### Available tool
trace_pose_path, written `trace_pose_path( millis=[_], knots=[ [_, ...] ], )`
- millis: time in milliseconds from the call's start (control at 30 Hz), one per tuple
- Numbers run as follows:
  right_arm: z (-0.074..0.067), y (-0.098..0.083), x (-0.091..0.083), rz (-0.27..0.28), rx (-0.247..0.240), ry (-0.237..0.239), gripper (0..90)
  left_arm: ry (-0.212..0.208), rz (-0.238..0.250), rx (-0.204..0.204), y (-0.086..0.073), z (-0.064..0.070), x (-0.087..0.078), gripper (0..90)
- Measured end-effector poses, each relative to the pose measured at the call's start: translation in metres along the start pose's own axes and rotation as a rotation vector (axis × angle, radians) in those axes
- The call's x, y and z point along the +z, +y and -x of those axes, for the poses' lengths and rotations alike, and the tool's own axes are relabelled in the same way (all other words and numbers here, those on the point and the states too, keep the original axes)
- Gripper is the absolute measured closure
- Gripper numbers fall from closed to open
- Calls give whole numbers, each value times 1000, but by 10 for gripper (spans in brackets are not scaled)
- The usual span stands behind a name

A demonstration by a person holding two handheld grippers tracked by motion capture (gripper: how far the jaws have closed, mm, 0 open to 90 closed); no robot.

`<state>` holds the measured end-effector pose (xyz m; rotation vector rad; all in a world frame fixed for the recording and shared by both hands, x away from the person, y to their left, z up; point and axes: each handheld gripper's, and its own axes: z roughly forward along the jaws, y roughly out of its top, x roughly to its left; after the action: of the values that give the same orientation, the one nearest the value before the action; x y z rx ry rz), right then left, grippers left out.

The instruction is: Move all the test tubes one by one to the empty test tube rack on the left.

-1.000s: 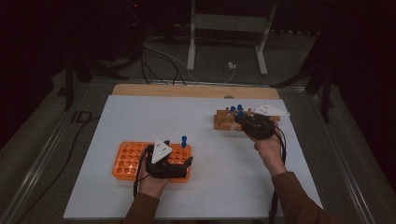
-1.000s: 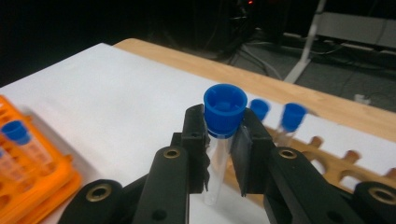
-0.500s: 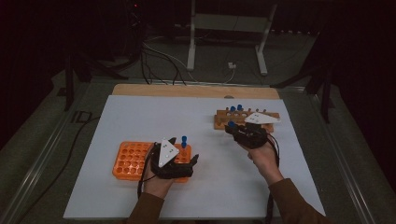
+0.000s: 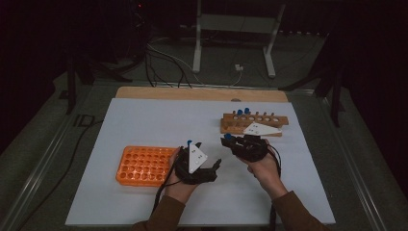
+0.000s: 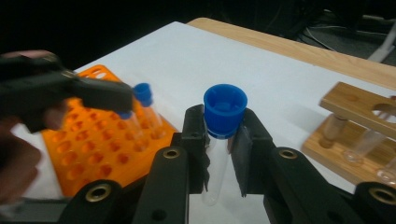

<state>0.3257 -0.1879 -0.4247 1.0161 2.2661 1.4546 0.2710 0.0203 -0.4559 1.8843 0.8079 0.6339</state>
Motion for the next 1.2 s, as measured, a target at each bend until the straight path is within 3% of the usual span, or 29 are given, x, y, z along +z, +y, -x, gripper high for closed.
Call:
trace_pose_path(
  millis=[133, 400, 633, 1033, 1200],
  knots=[
    [-7, 0, 0, -6, -10, 24, 768, 5, -4, -12, 1, 6, 7, 255],
    [-18, 0, 0, -7, -34, 52, 767, 12, -10, -34, 4, 7, 12, 527],
    [-22, 1, 1, -10, -42, 63, 767, -27, -9, -51, 4, 6, 12, 694],
    [-23, 0, 1, -9, -42, 70, 764, -51, 4, -60, 4, 6, 11, 766],
    [-21, 0, -2, 2, -39, 84, 595, -42, 4, -81, 4, 2, 10, 770]
  ],
)
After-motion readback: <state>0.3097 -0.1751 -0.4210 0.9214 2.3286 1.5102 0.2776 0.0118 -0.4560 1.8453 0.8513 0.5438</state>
